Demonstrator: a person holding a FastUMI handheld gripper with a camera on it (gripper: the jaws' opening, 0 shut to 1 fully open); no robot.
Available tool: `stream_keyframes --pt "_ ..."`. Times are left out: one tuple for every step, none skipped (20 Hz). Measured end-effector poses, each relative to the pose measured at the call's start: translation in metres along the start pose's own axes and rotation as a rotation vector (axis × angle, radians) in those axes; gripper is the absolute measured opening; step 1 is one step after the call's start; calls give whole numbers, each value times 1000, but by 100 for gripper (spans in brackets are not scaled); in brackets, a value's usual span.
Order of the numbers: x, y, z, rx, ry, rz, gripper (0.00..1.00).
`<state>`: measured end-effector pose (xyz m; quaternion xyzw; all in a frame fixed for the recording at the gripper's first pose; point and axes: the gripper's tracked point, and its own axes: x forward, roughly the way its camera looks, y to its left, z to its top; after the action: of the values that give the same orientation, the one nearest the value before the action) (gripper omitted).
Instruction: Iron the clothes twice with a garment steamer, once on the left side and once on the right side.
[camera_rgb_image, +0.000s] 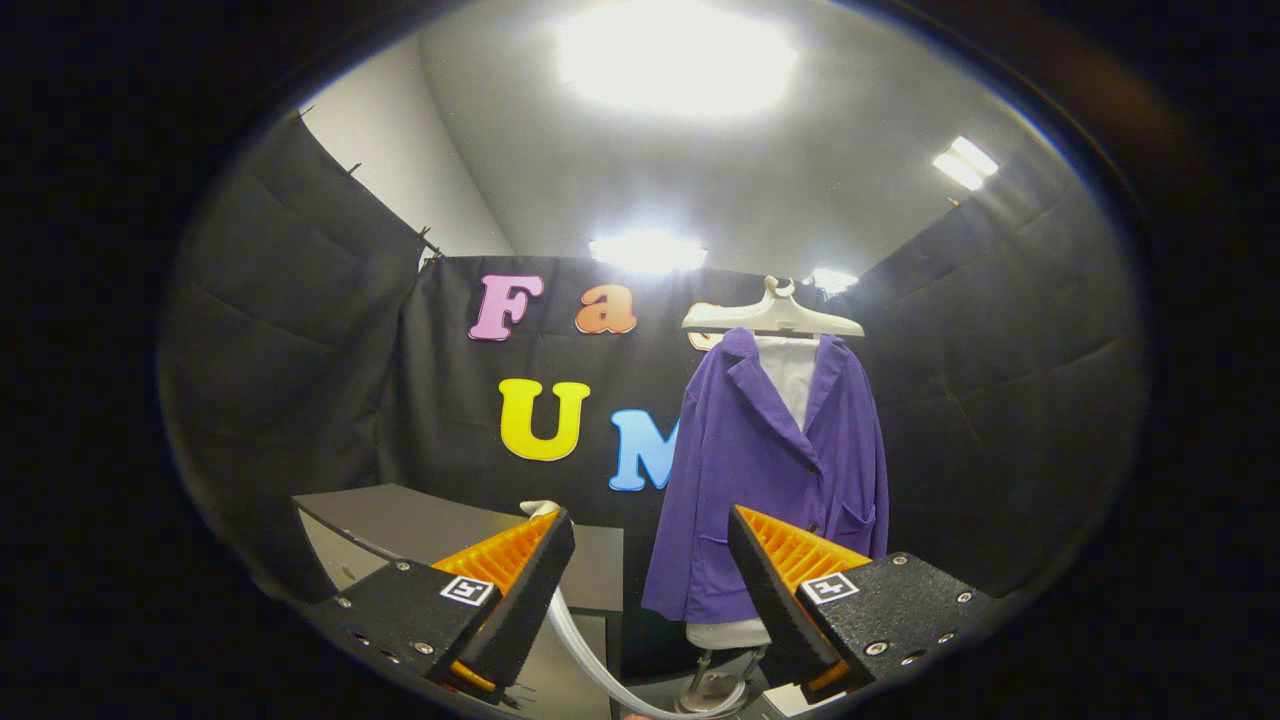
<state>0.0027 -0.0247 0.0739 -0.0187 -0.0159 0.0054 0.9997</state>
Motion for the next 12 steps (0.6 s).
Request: stream_keyframes --pt "0 0 6 -8 4 3 95" --pt "2 2 14 -18 8 6 95" --pt "5 5 20 -23 11 10 95" --pt "8 10 27 -17 15 17 95" --pt "13 13 34 -8 24 21 95" --pt "19 16 39 4 35 20 95" --pt "25 19 44 13 47 14 95" --pt "32 22 50 13 54 5 95" --pt "43 24 54 10 60 -5 95" --pt "53 28 59 2 70 -11 95" --pt "64 34 59 -4 89 -11 95" --pt "75 39 61 -10 107 -17 95"
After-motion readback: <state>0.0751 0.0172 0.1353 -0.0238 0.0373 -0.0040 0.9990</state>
